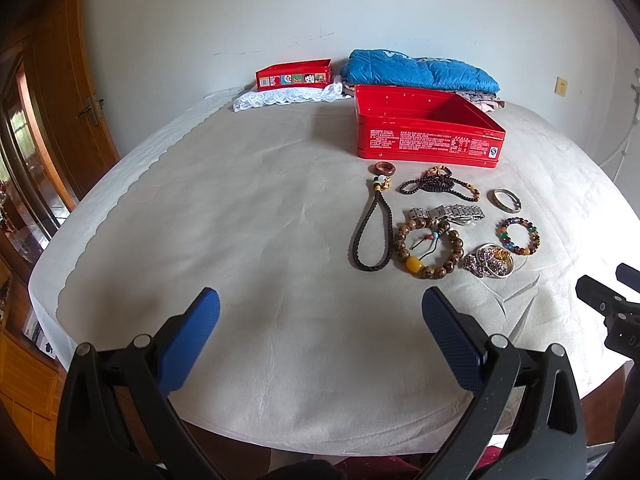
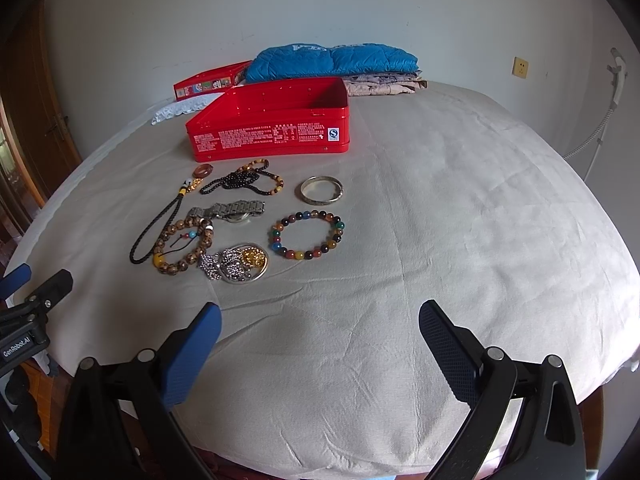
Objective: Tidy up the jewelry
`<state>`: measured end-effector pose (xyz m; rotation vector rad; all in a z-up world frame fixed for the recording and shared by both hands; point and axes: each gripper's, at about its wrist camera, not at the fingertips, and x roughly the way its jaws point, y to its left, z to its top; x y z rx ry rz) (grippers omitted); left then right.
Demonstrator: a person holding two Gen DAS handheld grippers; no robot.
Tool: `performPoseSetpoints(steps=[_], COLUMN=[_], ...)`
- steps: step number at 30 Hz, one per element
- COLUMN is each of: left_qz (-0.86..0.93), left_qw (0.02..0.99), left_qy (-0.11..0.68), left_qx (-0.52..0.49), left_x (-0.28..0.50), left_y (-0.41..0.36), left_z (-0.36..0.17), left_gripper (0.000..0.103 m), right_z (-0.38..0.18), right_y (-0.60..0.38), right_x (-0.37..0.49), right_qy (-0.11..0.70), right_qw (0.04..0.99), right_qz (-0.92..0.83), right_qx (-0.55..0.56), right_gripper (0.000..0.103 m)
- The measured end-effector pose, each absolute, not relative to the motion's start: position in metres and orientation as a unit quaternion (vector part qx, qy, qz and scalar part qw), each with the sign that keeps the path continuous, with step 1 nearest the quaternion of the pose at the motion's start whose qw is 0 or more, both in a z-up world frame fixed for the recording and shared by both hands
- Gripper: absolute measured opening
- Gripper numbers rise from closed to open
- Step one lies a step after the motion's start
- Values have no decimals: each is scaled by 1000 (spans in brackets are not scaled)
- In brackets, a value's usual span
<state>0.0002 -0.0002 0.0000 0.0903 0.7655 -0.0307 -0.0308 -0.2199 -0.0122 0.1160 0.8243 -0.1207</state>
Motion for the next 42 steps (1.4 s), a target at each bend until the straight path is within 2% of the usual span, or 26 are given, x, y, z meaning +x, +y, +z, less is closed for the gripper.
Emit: performPoseSetpoints(steps=[42], left_qz=[-14], left_qw=[926], left_qy=[374], left_qx=[45], left_x=[3], left_y=[7], left_z=[-3], left_gripper=[100], right_z=[-17], right_y=[-217], right_x=[-30], right_qy=[404], right_qw=[911], right_qz=[-58], right_qx=[56], right_gripper=[99])
